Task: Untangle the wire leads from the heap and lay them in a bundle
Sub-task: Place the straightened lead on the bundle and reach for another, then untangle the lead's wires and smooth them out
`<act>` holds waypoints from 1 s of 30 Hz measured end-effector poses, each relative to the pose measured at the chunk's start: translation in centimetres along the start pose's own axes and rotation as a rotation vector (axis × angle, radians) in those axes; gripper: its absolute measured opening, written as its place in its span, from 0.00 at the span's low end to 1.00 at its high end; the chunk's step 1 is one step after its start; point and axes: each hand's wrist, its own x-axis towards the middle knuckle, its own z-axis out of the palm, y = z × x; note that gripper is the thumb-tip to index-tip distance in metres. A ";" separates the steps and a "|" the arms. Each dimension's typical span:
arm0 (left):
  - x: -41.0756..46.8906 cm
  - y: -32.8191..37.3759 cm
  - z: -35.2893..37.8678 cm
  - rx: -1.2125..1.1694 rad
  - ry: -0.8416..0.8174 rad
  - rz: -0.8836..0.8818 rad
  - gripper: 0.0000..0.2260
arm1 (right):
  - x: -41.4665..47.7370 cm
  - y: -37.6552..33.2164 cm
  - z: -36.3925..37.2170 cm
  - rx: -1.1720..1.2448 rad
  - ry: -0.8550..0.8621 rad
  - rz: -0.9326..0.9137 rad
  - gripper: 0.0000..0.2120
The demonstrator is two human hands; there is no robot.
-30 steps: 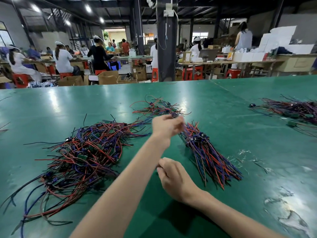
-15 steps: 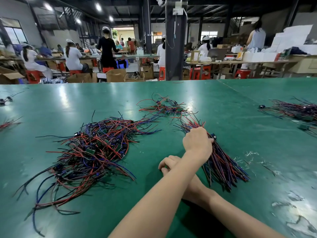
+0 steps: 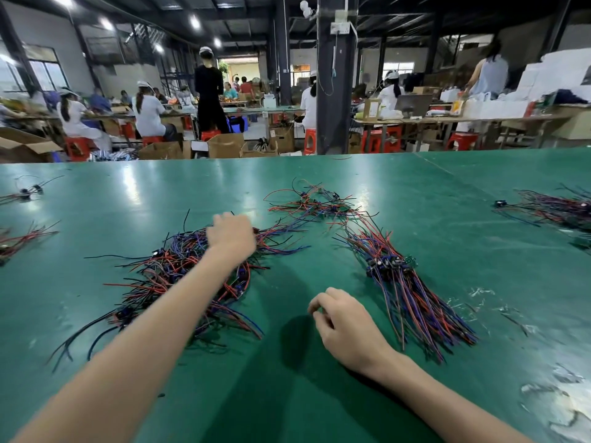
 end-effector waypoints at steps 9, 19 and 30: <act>3.4 -7.2 2.8 -0.012 0.028 0.111 0.05 | 0.0 0.0 -0.1 -0.015 0.004 -0.014 0.07; 3.5 -5.8 -2.1 -0.978 0.546 0.038 0.03 | 0.2 -0.2 -0.4 0.038 0.008 0.008 0.07; -3.7 -0.1 -2.9 -1.831 -0.060 0.107 0.04 | 0.3 -0.7 -1.3 0.362 0.153 0.173 0.05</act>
